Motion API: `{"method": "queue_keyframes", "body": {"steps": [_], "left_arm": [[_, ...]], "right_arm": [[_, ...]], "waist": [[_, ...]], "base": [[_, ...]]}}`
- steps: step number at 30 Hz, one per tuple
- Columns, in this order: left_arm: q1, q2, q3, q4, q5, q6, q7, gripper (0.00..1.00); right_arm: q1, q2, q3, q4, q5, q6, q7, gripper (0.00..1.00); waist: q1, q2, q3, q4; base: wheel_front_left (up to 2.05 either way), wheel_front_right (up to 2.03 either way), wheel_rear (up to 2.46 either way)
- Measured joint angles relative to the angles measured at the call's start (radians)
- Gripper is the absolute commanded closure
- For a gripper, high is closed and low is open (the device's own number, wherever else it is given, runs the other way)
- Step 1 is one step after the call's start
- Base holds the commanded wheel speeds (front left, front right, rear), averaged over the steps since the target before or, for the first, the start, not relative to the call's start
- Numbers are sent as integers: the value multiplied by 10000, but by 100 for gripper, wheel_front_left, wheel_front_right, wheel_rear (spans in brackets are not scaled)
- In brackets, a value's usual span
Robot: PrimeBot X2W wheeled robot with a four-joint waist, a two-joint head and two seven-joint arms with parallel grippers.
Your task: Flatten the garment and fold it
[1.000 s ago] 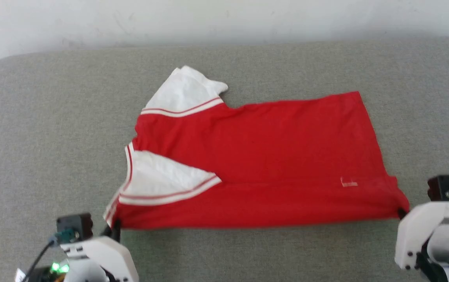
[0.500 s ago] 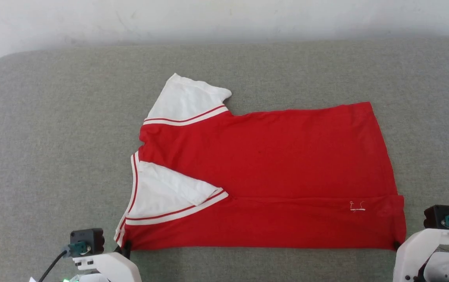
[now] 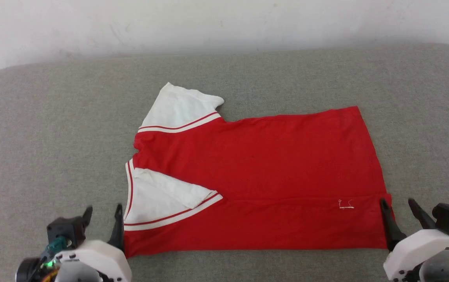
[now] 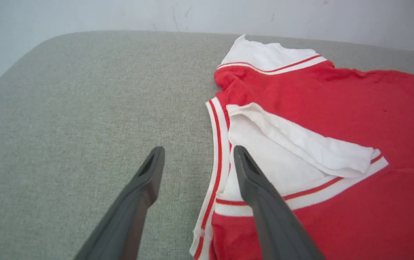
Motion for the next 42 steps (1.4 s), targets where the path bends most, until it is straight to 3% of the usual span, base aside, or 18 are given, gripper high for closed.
{"method": "queue_keyframes", "body": {"steps": [6, 12, 19, 25, 31, 42], "left_arm": [[-1390, 341, -148, -63, 830, -688, -807, 0], [-3759, 602, -384, 717, 1127, -1822, -619, 0], [-6459, 746, -587, 2242, 1225, -2978, 401, 0], [-8245, 780, -560, 3699, 706, -3622, 2057, 0], [-9486, 809, -431, 4667, 61, -3632, 4209, 0], [-10234, 1053, -336, 5032, -203, -2731, 6621, 0]], "right_arm": [[-196, -19, 654, -324, -336, 0, -2224, 0], [-802, -355, 1333, -447, -334, 0, -3198, 0], [-1674, -560, 1864, -700, -165, 0, -3609, 0], [-2133, -476, 2161, -901, 46, 0, -3676, 0], [-2582, -384, 2462, -936, 128, 0, -3680, 0], [-3010, -257, 2803, -865, 276, 0, -3858, 0]], "waist": [[1, 0, 234, -123], [2, 0, 727, -270], [3, 0, 1520, -609], [3, 0, 2245, -1031], [2, 0, 2902, -1545], [2, -1, 3780, -2409]], "base": [[0, 0, 0], [0, 0, 0], [0, 0, 0], [0, 0, 0], [0, 0, 0], [0, 0, 0]]}}
